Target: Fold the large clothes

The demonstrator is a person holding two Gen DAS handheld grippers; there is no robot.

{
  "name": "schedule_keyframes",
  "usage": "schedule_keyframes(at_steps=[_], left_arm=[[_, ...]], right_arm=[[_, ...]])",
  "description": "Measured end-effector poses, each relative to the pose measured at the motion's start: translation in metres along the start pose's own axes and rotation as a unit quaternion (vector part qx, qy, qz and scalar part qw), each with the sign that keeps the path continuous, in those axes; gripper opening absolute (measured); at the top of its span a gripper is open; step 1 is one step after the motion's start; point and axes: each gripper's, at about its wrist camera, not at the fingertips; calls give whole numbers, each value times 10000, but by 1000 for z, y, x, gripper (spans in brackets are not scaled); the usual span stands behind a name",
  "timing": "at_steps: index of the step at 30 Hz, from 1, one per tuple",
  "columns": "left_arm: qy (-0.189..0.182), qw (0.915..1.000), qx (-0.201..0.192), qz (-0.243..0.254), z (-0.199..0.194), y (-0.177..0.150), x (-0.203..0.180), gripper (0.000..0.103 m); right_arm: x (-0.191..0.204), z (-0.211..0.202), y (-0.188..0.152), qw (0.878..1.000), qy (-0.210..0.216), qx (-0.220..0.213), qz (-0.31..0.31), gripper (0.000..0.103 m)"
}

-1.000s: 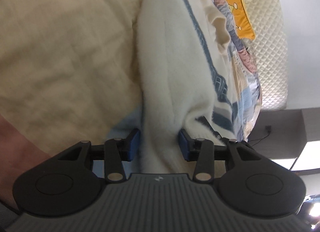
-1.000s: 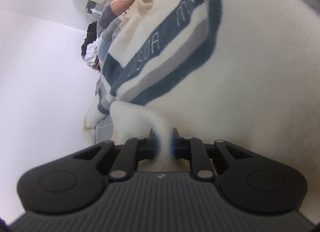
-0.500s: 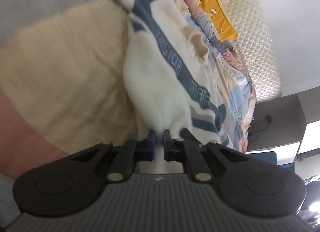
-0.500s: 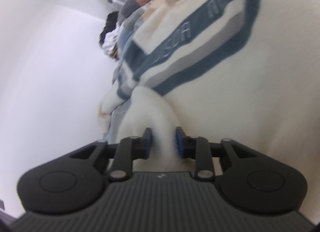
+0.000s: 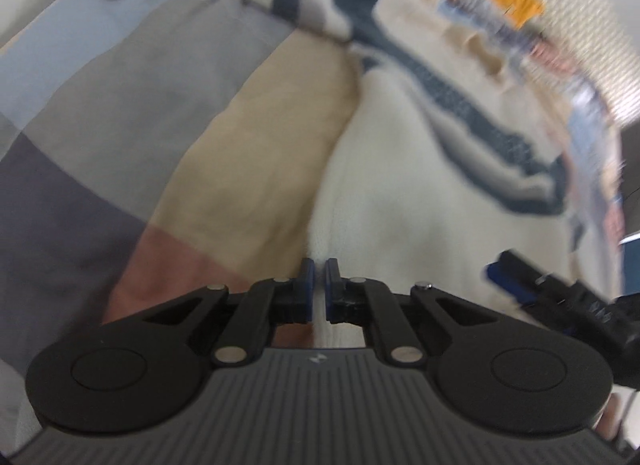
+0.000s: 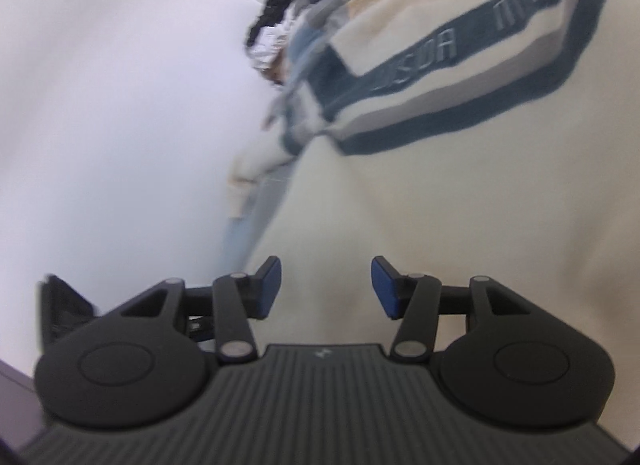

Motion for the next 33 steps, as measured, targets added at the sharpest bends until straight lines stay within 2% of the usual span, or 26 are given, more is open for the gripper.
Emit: schedule_keyframes(at_steps=[1,4,7,9,12,14,16,20,22,24,25,26,28,31,33], left_arm=[[86,9999,104,12,4,0,1,3],[399,9988,236,126,12,-5,7,3],[505,9981,283,221,13,-11,9,3],[475,9981,143,359,6,-13,5,3],[346,9969,-174,685,-7,-15,-10,5],[251,9942,-443,943,-15,-17,-24,12],[93,9912,-697,1117,-20,-18,-41,27],[-231,9808,-1139,1567,-19,-21,-84,31],[-432,9770,-1209,1701,-13,-22,-107,31],[-404,9715,-1384,1882,0,-20,-128,31],[-466,9704,-1350,1945,8,-19,-136,31],[-557,9712,-1241,1958,19,-17,-142,31],[-629,9727,-1143,1918,38,-13,-149,31],[-564,9753,-1072,1845,75,-6,-151,31],[-370,9729,-1114,1994,92,-5,-151,31]], right_arm=[[-2,2,-1,9999,-145,-1,-33,53],[-8,2,-3,9983,-545,-53,-215,53],[-13,3,-2,9946,-920,-163,-457,53],[-18,3,-1,9934,-1031,-220,-445,53],[-12,-4,3,9873,-1270,-490,-817,53],[-8,-13,7,9801,-1461,-735,-1123,53],[-5,-21,13,9729,-1631,-981,-1316,53],[-6,-39,25,9565,-1963,-1408,-1637,53],[-9,-43,29,9457,-2198,-1550,-1824,53],[-14,-42,31,9360,-2426,-1627,-1964,53],[-17,-40,32,9323,-2532,-1634,-1999,53],[-21,-37,33,9308,-2612,-1604,-1992,53],[-30,-32,34,9354,-2611,-1489,-1864,53],[-41,-23,34,9349,-2724,-1363,-1819,52],[-48,-17,35,9342,-2808,-1308,-1771,51]])
Point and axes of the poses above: each gripper's, at about its wrist camera, not at the fingertips, and z roughly the way its jaws point, x to its left, y to its top, and after that the axes turned 10 degrees about -x, right-handed
